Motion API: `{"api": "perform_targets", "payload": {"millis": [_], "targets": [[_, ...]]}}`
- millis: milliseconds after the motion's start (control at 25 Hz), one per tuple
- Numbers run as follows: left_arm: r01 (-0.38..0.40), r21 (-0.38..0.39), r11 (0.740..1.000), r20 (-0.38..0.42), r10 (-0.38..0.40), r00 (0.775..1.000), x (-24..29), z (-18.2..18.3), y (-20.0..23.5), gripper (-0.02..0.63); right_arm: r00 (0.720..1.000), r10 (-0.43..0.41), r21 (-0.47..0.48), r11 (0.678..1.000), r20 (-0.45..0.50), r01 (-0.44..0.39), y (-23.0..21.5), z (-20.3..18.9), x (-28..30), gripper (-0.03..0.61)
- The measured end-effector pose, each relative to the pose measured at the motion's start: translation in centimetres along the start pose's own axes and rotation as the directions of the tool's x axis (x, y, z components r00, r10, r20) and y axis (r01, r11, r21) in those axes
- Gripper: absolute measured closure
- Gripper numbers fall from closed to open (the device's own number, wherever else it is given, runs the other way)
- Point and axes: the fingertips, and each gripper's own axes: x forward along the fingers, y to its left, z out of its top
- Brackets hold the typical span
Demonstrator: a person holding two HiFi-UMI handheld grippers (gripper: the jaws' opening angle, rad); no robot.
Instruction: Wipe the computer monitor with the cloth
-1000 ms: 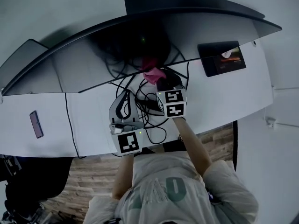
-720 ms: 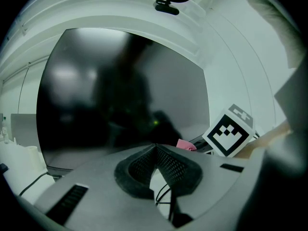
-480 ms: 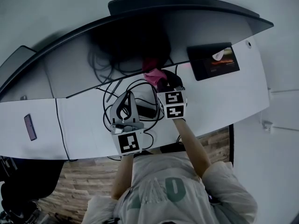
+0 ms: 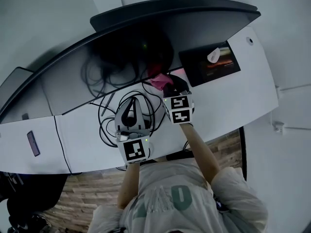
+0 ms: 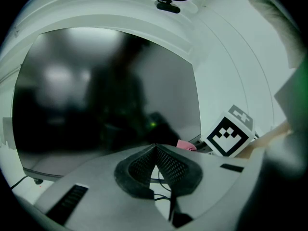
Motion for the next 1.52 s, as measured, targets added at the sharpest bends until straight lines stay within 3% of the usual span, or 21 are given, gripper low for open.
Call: {"api": "perform_targets", "payload": {"millis": [880, 1520], "targets": [[-0.016, 0.016, 1.000, -0.004, 0.016, 1.000, 2.4, 0.6, -6.3, 0.598, 0.997, -0.066, -0.040, 0.997, 0.033, 0.067, -10.5, -0.5, -1.2, 0.522], [0.075, 0.055, 0.996, -0.018, -0.074, 0.997, 5.1, 0.5, -9.8, 0.598, 0.987, -0.150, -0.034, 0.988, 0.053, 0.152, -15.2, -0.8, -2.1, 0.522]]}}
